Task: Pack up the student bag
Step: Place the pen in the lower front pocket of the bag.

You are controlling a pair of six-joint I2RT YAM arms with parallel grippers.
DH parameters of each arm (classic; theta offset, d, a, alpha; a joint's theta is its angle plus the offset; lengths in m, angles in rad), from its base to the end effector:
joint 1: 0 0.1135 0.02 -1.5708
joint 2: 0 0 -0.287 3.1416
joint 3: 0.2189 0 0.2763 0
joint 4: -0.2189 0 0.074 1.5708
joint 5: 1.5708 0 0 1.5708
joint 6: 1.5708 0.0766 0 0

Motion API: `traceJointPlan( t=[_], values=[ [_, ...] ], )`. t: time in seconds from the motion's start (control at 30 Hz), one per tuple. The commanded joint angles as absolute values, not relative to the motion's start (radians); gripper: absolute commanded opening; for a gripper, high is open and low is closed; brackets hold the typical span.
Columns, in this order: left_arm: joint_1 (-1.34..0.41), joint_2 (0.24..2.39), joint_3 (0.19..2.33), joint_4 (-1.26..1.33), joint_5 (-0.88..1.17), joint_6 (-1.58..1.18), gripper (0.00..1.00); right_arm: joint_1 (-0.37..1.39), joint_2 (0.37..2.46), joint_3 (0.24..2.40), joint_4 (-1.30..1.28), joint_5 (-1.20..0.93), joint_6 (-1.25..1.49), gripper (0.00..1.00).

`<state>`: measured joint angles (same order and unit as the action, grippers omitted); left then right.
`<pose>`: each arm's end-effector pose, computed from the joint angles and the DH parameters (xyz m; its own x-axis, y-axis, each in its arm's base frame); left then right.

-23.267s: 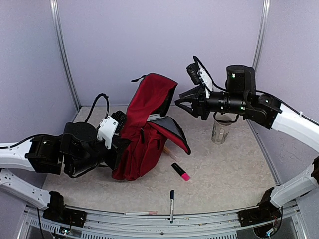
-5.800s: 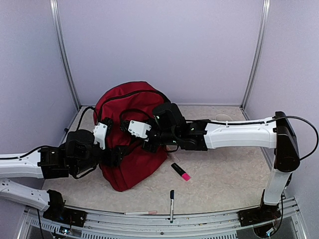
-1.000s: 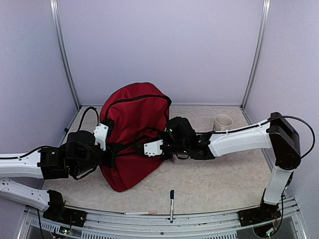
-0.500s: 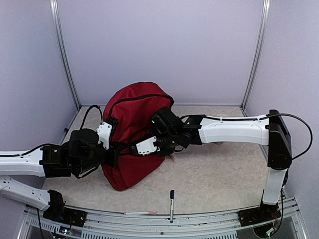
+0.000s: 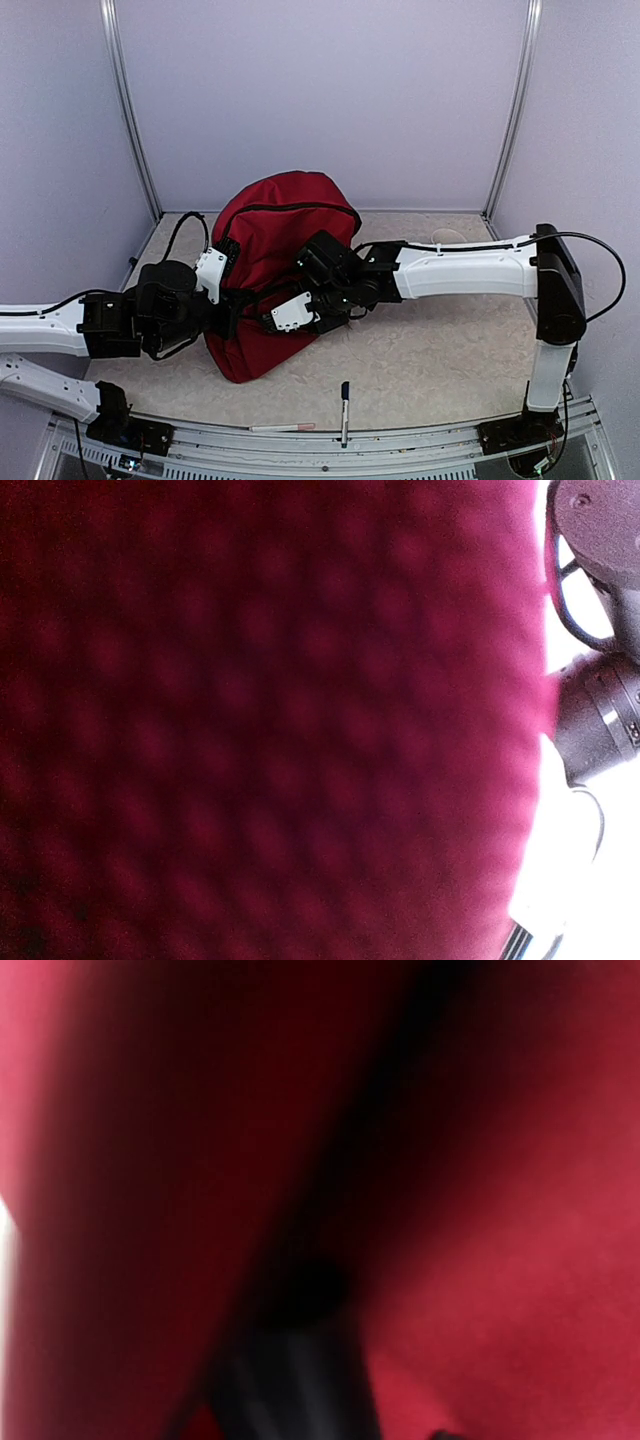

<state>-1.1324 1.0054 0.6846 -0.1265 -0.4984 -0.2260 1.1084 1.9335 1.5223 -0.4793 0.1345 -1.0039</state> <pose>0.1471 -0.2276 0.2666 -0.3161 0.2107 -0.9250 0.5556 0.8314 -0.0005 0.2266 0.4316 0.2125 0.5302 -0.8102 -0.2499 -0.7486 -0.3090 -0.5866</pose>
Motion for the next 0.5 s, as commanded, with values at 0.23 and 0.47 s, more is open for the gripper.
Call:
traceJointPlan(
  t=[0.23,0.47],
  values=[
    [-1.158,0.965,0.703,-0.002,-0.402,-0.220,0.12,1.124,1.758,1.433,-0.313,0.120,-0.961,0.68],
    [-1.157,0.969,0.707,-0.003,-0.404,-0.218,0.15,1.124,1.687,1.405,-0.284,0.040,-0.933,0.71]
  ],
)
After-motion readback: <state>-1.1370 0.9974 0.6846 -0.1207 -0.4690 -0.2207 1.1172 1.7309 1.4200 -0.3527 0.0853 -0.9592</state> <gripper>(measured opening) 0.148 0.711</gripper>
